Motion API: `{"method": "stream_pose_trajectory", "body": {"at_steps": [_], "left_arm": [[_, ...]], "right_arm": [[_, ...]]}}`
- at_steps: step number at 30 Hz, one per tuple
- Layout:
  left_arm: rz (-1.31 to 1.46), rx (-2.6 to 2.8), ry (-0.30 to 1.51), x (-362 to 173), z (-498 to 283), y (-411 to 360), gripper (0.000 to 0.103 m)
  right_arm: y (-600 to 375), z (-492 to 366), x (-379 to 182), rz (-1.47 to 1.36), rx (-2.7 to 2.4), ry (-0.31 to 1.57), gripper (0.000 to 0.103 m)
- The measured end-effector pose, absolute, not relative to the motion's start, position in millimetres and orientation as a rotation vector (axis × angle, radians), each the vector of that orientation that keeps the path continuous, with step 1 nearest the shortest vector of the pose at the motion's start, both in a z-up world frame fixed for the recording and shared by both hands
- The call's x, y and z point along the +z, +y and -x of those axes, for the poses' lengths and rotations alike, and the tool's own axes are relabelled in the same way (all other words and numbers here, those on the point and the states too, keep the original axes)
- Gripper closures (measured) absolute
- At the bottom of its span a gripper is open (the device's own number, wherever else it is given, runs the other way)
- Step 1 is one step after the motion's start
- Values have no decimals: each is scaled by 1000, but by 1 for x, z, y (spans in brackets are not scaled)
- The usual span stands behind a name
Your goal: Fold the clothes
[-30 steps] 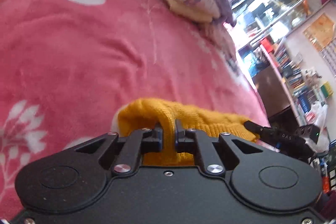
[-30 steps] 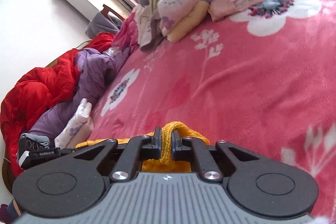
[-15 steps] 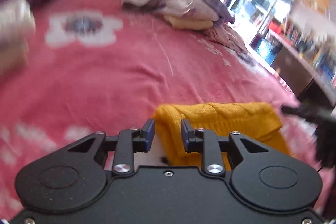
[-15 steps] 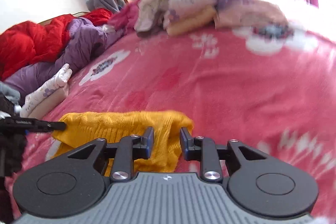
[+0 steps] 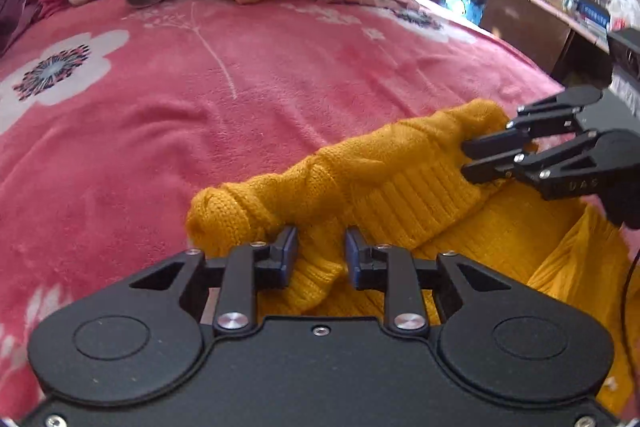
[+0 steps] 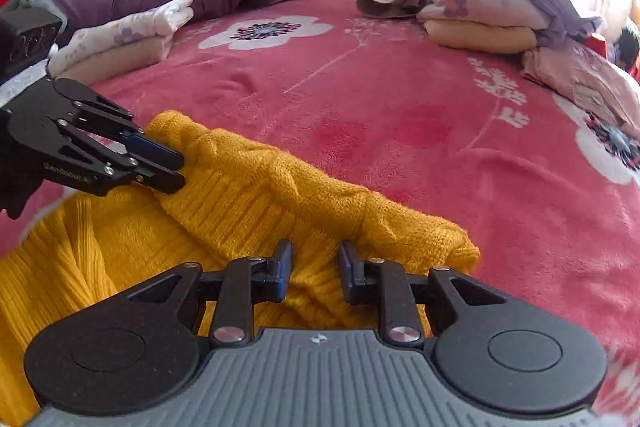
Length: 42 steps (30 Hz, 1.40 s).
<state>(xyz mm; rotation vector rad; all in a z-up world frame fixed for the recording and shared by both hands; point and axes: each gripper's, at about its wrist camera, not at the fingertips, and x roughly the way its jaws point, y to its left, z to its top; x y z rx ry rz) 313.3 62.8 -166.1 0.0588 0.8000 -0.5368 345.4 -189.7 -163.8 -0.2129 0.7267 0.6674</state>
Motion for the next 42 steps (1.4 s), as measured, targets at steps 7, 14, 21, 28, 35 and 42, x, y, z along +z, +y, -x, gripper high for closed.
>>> {"method": "stream_pose_trajectory", "body": {"at_steps": [7, 14, 21, 28, 35, 42], "left_arm": [[-62, -687, 734, -108, -328, 114, 57], [-168, -850, 826, -118, -388, 116, 57], [-178, -1025, 966, -178, -415, 114, 56], [-194, -1035, 892, -173, -401, 110, 81], [-458, -927, 689, -133, -339, 81, 87], [-957, -672, 218, -140, -202, 59, 87]], "right_arm": [[-216, -337, -125, 274, 746, 662, 62], [-239, -389, -122, 304, 821, 738, 42], [-251, -424, -156, 241, 969, 866, 40], [-256, -415, -159, 262, 1044, 823, 55], [-231, -369, -134, 569, 998, 637, 78], [-226, -261, -126, 862, 816, 218, 78]]}}
